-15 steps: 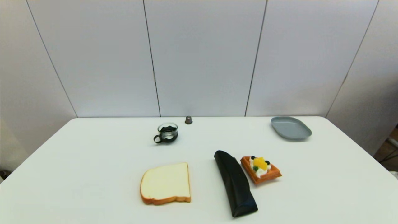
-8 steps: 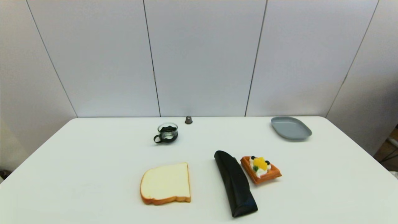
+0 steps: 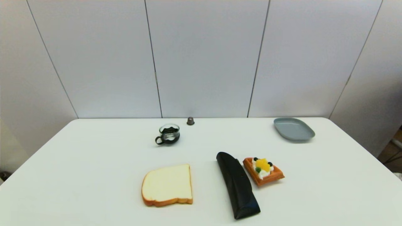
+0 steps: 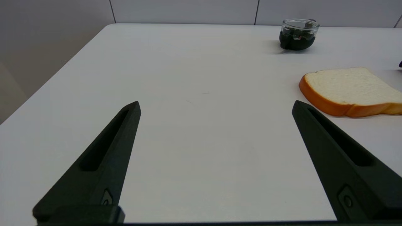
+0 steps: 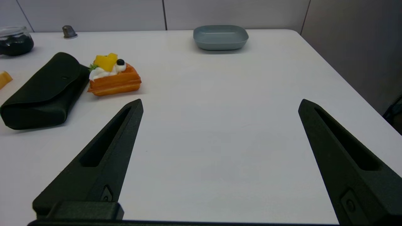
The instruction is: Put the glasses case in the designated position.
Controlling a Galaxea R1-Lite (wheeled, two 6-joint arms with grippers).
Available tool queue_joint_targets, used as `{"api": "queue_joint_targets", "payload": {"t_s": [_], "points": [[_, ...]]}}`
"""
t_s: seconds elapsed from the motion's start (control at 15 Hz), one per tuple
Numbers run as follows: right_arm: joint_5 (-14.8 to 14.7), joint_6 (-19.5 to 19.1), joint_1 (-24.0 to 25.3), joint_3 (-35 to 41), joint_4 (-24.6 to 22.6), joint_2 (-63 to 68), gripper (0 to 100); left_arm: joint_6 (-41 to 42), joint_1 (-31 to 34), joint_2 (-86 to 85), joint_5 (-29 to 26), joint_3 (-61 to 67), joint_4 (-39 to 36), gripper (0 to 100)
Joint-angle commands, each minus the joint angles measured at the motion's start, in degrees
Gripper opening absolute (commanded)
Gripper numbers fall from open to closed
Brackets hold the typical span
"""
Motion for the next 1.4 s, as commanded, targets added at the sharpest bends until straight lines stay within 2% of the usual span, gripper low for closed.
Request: {"api": "queue_joint_targets", "payload": {"t_s": [0.07, 1.4], "points": [[0.01, 0.09, 0.00, 0.00, -0.10, 0.06, 100, 0.04, 0.01, -0.10, 0.14, 0.14, -0.07, 100], [0.01, 0.09, 0.00, 0.00, -0.02, 0.06, 100, 0.04, 0.01, -0.10, 0.14, 0.14, 0.02, 100]]}}
